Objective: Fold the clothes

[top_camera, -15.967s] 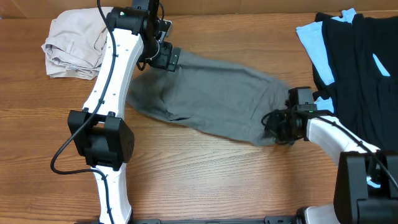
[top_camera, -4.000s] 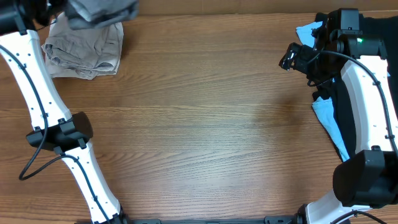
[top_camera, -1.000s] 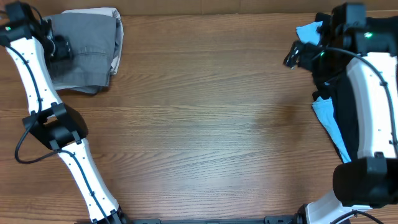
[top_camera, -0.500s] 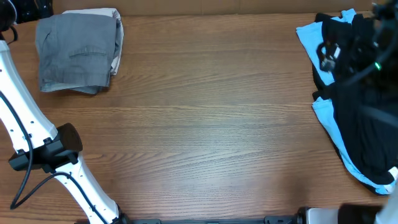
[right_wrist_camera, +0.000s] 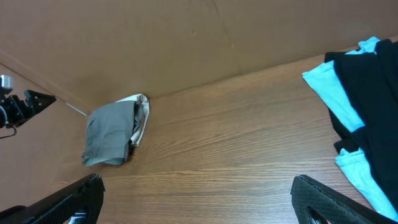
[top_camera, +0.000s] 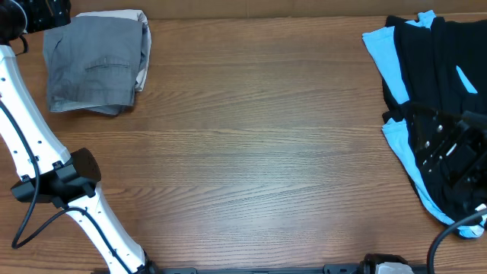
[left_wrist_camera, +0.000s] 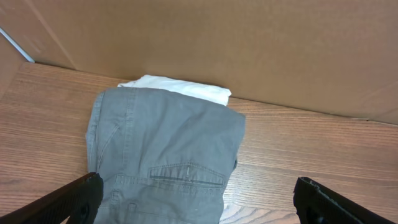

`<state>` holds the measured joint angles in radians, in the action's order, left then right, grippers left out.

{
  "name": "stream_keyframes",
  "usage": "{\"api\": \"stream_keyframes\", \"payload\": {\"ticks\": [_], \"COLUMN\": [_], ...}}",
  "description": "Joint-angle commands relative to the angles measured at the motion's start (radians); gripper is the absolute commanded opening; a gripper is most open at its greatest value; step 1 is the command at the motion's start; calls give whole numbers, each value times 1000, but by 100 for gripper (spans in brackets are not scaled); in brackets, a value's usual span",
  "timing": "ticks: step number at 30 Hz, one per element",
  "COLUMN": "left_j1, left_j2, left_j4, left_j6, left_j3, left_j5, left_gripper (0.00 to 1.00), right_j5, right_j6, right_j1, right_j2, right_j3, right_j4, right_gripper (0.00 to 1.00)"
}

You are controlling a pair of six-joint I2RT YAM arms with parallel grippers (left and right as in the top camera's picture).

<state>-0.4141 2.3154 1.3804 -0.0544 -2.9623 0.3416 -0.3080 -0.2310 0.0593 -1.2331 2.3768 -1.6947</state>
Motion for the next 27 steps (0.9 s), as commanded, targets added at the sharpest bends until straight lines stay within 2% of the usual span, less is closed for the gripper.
{"api": "stream_keyframes", "payload": {"ticks": [1, 6, 10, 20, 27], "left_j1": [3, 3, 3, 3, 3], "left_j2": [2, 2, 2, 2, 2], "left_j4": [0, 0, 0, 0, 0], "left_j6": [13, 13, 13, 13, 13], "left_j3": [2, 2, 2, 2, 2], "left_j5": [17, 17, 17, 17, 17], "left_gripper": [100, 100, 100, 100, 100], "right_j5": [-4, 91, 190, 228, 203], "right_j6": [19, 22, 22, 21, 18], "right_j1": [2, 2, 2, 2, -2], "right_j2": [6, 12, 97, 577, 842], "right_j3": [6, -32, -199, -1093, -1616], "right_j4": [1, 6, 111, 787, 1135], "right_gripper": [100, 100, 100, 100, 100]}}
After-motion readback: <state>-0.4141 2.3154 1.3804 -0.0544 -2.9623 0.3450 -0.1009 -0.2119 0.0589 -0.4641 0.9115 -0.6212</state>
